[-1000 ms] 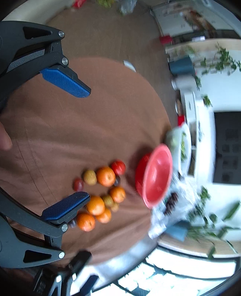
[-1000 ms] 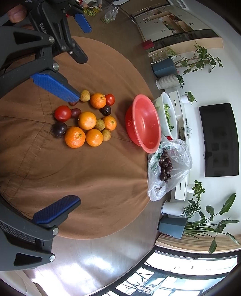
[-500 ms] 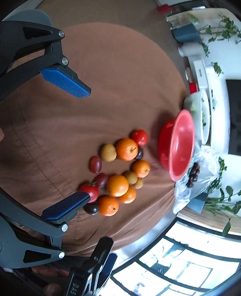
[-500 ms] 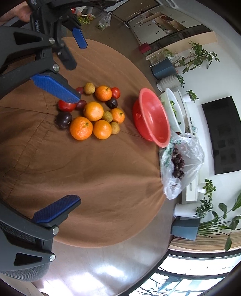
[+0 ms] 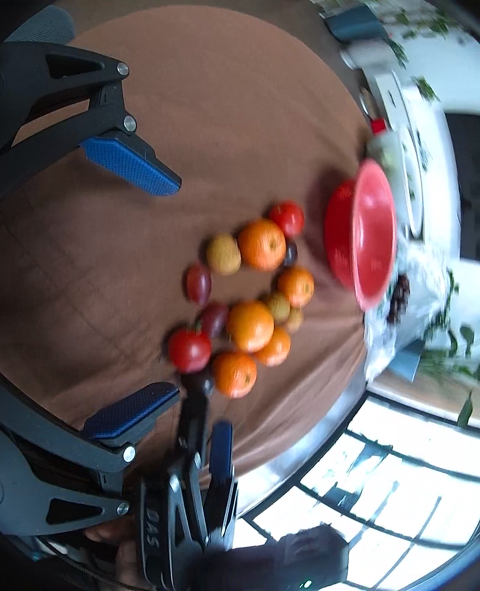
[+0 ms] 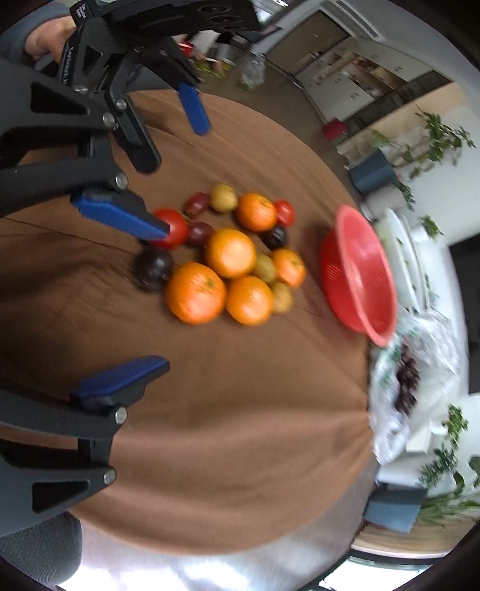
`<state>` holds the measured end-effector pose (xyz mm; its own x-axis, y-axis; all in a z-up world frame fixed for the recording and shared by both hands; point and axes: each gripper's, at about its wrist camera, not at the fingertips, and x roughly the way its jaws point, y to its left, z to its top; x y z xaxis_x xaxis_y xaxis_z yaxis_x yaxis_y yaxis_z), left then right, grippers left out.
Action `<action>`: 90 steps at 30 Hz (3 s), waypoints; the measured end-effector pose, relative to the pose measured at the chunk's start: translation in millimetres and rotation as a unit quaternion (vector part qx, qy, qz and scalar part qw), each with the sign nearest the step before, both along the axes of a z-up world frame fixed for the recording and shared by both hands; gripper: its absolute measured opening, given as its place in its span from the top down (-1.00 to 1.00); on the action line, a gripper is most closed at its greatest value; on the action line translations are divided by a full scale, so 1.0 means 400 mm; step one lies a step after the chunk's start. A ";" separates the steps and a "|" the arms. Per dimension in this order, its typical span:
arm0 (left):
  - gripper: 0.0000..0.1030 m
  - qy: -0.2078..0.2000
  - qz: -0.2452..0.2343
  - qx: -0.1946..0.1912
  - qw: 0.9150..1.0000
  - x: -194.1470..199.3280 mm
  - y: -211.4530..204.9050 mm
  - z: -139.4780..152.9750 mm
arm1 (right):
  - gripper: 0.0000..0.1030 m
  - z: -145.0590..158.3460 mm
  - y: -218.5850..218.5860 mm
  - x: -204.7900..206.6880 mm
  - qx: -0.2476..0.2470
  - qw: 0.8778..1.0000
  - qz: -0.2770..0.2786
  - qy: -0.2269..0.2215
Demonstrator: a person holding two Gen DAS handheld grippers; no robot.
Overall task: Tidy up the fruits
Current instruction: 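Lower the left tool onto the red tomato while the right tool approaches a dark plum, then close the left tool on the red tomato while the right tool grasps the dark plum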
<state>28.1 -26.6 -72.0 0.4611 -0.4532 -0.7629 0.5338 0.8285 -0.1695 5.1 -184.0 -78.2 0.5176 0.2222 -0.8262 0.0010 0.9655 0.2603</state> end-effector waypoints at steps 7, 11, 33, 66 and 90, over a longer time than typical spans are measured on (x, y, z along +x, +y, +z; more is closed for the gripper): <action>-0.09 -0.007 -0.068 0.020 0.997 -0.001 -0.074 -0.009 | -0.23 -0.005 -0.059 -0.023 0.035 0.999 -0.029 0.014; 0.18 0.000 -0.092 0.034 0.995 0.000 -0.102 -0.025 | -0.23 0.001 -0.075 -0.029 0.040 0.998 -0.041 0.009; 0.30 0.008 -0.110 0.038 0.993 0.031 -0.150 -0.046 | -0.23 -0.019 -0.094 -0.028 0.070 0.996 -0.045 0.010; 0.42 0.019 -0.056 -0.031 0.998 -0.001 0.017 -0.036 | 0.10 -0.050 0.066 0.048 -0.029 1.000 -0.005 0.004; 0.42 0.019 -0.042 -0.042 0.998 0.012 0.037 -0.033 | 0.41 -0.009 0.059 0.018 -0.005 1.000 0.004 0.008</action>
<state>32.7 -11.8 -85.4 0.3904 -0.5526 -0.7363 0.5924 0.7631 -0.2585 12.3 -160.4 -81.9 0.5022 0.2183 -0.8367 -0.0017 0.9679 0.2515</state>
